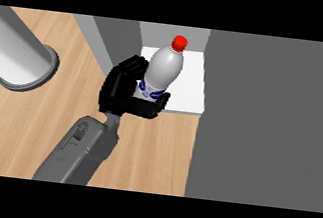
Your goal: Pick up the bottled water, place it into the cabinet and close the cabinet
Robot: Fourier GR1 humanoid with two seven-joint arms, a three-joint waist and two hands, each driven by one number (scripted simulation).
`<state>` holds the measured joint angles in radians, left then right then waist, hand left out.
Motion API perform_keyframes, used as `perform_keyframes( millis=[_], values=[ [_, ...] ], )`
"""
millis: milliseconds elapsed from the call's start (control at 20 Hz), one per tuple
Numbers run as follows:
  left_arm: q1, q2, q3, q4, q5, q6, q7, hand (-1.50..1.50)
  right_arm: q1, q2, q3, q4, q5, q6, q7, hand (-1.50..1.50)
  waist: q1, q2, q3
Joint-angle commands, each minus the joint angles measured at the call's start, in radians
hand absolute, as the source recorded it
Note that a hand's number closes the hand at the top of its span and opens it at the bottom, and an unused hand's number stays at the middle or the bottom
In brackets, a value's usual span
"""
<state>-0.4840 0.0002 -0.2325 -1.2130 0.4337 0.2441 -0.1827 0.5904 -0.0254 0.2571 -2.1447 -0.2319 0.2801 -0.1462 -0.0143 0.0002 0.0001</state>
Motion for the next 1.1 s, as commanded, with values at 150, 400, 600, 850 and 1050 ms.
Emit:
perform_keyframes(
  millis=[150, 400, 600, 850, 1050],
  values=[
    [-0.281, 0.0, -0.025, 0.23, -0.035, 0.15, -0.014, 1.5, -0.039, 0.024, 0.034, 0.045, 0.027, -0.027, -0.023, -1.5, -0.013, 0.004, 0.0],
    [-0.415, 0.0, -0.045, 0.426, 0.016, 0.224, -0.085, 1.5, -0.054, -0.015, -0.056, 0.067, -0.061, 0.013, -0.025, -1.5, -0.022, 0.006, 0.0],
    [-0.537, 0.0, 0.024, 0.576, -0.028, 0.225, -0.095, 1.5, -0.082, 0.011, 0.013, 0.034, -0.009, -0.029, 0.031, -1.5, -0.021, 0.009, 0.0],
    [-0.595, 0.0, -0.035, 0.713, 0.02, 0.296, -0.141, 1.5, -0.094, -0.011, -0.023, 0.066, -0.046, -0.009, 0.027, -1.5, -0.033, 0.01, 0.0],
    [-0.657, 0.006, 0.039, 0.879, -0.047, 0.26, -0.208, 1.5, -0.078, -0.01, 0.002, 0.064, -0.022, 0.005, -0.003, -1.5, -0.042, 0.018, 0.0]
  ],
)
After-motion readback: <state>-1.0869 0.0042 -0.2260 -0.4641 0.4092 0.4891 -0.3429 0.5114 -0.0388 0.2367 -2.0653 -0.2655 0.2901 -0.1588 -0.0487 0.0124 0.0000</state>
